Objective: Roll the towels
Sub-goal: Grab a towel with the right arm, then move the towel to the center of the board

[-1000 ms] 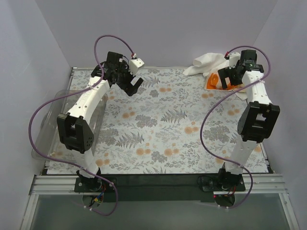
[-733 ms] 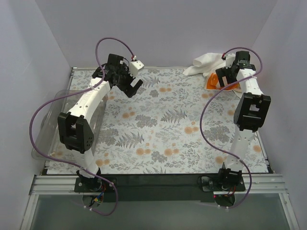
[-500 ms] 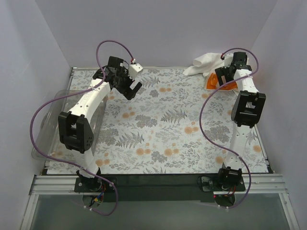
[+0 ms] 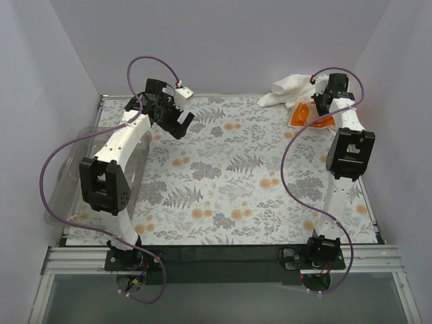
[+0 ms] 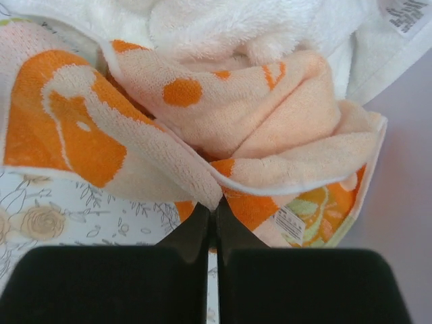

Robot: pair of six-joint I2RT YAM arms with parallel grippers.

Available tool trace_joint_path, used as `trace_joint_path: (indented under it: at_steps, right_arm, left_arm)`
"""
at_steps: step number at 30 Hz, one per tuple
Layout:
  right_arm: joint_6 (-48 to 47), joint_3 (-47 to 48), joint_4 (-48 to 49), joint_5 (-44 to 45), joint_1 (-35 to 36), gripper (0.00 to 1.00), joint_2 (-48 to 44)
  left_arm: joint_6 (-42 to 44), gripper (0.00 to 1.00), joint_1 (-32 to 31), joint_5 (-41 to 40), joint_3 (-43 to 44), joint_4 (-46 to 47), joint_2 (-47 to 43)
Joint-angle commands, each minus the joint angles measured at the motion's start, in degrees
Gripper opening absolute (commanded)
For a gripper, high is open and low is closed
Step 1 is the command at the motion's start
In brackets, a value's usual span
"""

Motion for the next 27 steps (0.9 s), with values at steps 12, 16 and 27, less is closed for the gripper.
trace_joint_path:
  at_steps: [12,16,27]
  right_arm:
    - [4.7,0.8,-5.8,-8.1,-1.6,0.01,-31.6]
    - [7.6,2.3,-6.0,-10.7,-1.6,0.01,-37.7]
    - [18.1,-10.4,-7.0,-26.3,-0.8,0.01,-57.1]
  left_arm:
    - [-6.4,0.98,7.4,11.7,0.3,5.9,-3.0]
    - [-7.1,0.98,7.5,12.1,0.8,6.8,-3.3]
    - [-6.4,0.98,7.5,16.4,3.2,7.6,-3.4]
